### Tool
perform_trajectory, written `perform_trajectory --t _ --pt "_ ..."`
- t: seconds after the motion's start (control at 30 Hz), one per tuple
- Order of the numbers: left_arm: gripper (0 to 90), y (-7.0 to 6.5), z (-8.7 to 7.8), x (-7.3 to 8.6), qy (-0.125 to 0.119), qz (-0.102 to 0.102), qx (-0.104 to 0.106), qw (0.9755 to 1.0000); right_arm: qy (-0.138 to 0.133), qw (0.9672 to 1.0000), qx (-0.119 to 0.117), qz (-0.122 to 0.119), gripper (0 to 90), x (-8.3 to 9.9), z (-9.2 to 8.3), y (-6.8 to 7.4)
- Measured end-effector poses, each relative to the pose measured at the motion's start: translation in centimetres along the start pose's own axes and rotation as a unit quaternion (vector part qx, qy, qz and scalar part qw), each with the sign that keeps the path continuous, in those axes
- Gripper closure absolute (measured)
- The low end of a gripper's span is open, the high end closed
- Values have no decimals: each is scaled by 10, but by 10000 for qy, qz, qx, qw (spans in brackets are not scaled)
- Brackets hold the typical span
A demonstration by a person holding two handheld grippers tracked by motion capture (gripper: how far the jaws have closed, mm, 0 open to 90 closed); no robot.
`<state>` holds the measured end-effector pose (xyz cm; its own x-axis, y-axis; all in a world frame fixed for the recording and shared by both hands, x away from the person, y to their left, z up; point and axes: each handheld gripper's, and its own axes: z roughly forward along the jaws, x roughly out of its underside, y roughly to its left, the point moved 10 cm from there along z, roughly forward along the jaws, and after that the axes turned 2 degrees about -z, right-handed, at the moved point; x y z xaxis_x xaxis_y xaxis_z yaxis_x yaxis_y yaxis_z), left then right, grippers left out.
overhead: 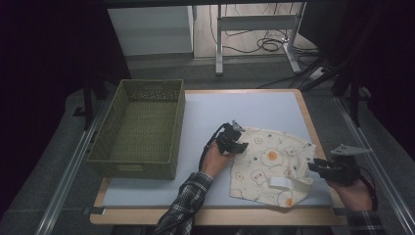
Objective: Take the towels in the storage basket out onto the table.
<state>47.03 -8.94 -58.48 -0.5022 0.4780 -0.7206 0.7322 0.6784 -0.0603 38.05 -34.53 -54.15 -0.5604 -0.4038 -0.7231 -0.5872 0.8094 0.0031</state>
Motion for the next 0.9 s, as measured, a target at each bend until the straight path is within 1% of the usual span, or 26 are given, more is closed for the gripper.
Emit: perform_trajectory --t 0.03,0.07,0.1,0.13,0.17,0.2,0.23,0.3,0.33,0.37,0.4,0.47,0.5,0.53,0.57,0.6,0.63,0.67,0.7,0.73,0.77,0.8,0.87,0.9 --pt "523 0 3 0 5 27 -82 10000 0 10000 0 0 638 0 0 0" --pt "515 3 7 2 63 84 -216 9997 -22 9999 99 87 633 0 4 -11" --pt "518 3 7 2 63 84 -216 9997 -22 9999 99 87 633 0 4 -11" --pt "520 5 11 5 102 33 -229 9997 -15 9996 205 199 633 2 9 -21" --pt "522 5 11 5 102 33 -229 9997 -15 9996 205 199 633 2 9 -21" --pt "532 4 14 6 50 -31 -146 9999 9 9993 251 277 633 5 15 -29" --pt "561 3 14 7 14 -95 -81 9999 15 9992 267 313 632 6 19 -31" --pt "643 1 15 6 -34 -126 -83 9999 34 9990 281 335 624 7 21 -33" --pt "736 -4 15 7 -47 -49 -3 10000 41 9989 278 370 615 8 27 -34" --pt "815 -4 15 7 -47 -49 -3 10000 38 9989 266 387 612 8 29 -33" --pt "865 -6 14 6 9 35 -16 10000 33 9989 257 383 612 8 30 -33" --pt "878 -6 14 5 37 108 -52 9999 20 9990 227 380 612 6 32 -31" --pt "880 -6 14 5 37 108 -52 9999 20 9990 227 380 612 6 32 -31" --pt "880 -2 13 6 71 173 -184 9997 8 9991 217 371 611 5 33 -29" --pt "880 2 12 7 77 191 -250 9995 -11 9992 200 354 610 4 33 -28" --pt "880 10 9 9 132 167 -313 9993 -27 9993 183 315 610 1 33 -25" --pt "879 10 9 9 132 167 -313 9993 -27 9993 183 315 610 1 33 -25" --pt "878 15 7 11 141 145 -361 9991 -37 9995 156 289 608 -1 34 -22" --pt "878 20 4 12 162 132 -424 9989 -37 9995 156 289 608 -1 34 -22" --pt "877 31 -2 16 159 55 -548 9984 -51 9996 128 251 607 -4 35 -19" --pt "877 31 -2 16 159 55 -548 9984 -55 9996 102 245 607 -5 35 -17" --pt "876 44 -8 19 152 -30 -729 9972 -61 9997 77 227 606 -6 36 -15" --pt "875 59 -16 24 174 -139 -982 9949 -71 9998 26 182 605 -9 37 -11" --pt "873 59 -16 24 174 -139 -982 9949 -74 9998 -5 165 604 -10 37 -8"
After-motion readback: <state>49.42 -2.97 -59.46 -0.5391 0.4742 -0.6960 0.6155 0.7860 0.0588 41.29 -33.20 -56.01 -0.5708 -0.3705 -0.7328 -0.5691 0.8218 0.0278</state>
